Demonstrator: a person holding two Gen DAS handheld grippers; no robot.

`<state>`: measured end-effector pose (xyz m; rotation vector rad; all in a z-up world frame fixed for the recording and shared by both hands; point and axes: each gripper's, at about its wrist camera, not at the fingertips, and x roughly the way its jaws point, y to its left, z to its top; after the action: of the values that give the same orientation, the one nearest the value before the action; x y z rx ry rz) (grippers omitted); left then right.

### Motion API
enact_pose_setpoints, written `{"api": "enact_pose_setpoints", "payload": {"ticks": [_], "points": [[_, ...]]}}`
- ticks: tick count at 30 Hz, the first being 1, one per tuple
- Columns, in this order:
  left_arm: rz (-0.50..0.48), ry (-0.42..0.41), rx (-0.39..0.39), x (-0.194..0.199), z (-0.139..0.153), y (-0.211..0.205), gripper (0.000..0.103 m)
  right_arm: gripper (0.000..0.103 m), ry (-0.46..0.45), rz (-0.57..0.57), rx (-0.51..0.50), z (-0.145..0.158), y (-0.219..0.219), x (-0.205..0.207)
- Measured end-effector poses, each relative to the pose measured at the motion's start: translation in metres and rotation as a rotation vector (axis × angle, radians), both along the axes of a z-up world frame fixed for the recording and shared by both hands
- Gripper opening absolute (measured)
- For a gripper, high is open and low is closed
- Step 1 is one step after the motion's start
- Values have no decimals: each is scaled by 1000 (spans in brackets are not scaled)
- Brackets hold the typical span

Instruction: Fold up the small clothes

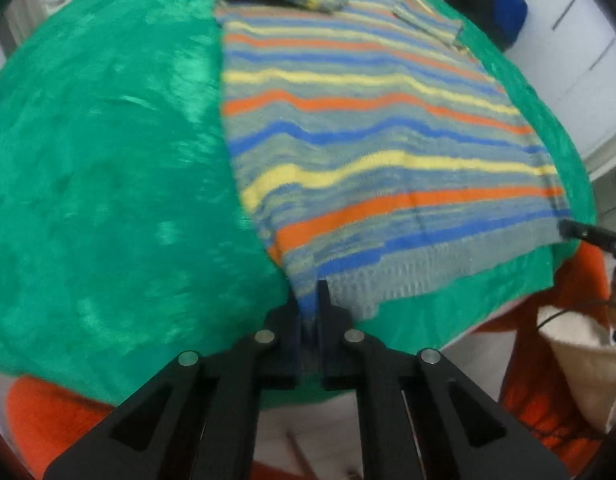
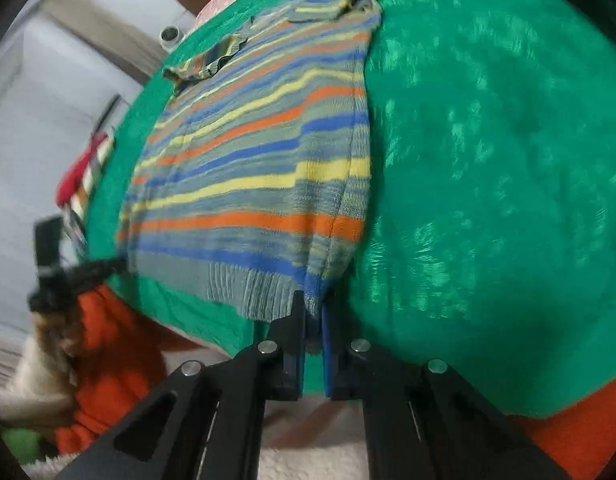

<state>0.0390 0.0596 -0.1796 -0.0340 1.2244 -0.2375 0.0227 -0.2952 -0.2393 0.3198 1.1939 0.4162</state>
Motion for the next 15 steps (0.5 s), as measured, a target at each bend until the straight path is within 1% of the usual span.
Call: {"api": "enact_pose_setpoints", "payload": {"ticks": [1,3,4,5,6,7,8,9,11,13,14,15], "points": [[16,-24,7,-6,11,9,3,6,-7,-14,-19,9,-7,-4],[29,-31,-23,-13,19,19,3,5,-24,-44,-53,30,-28,-15],[24,-22,-15,-12,16,16,3,5,-19,-55,-69,34,-35,-18],[14,-14,-2,-11,12,12,3,5,-8,-62,-75,31,-38,-18],[-2,1,29,-9,3,5,3,5,9,-64,-73,26,-39,-15],[-12,19,60,-4,-11,-1,3,5,37,-64,-86,11,-35,-11],[-14,29,76,-2,-20,-4,3,5,54,-66,-93,0,-32,-8],[-14,15,94,0,-27,-8,3,5,76,-72,-96,-13,-29,-5],[-4,4,84,0,-28,-10,3,5,101,-95,-78,-34,-27,1],[9,-3,67,0,-30,-9,4,4,109,-125,-48,-40,-30,4],[11,-6,64,-2,-30,-7,8,5,111,-133,-41,-41,-31,4],[18,-9,62,-3,-30,-7,8,5,109,-135,-41,-40,-32,3]]}}
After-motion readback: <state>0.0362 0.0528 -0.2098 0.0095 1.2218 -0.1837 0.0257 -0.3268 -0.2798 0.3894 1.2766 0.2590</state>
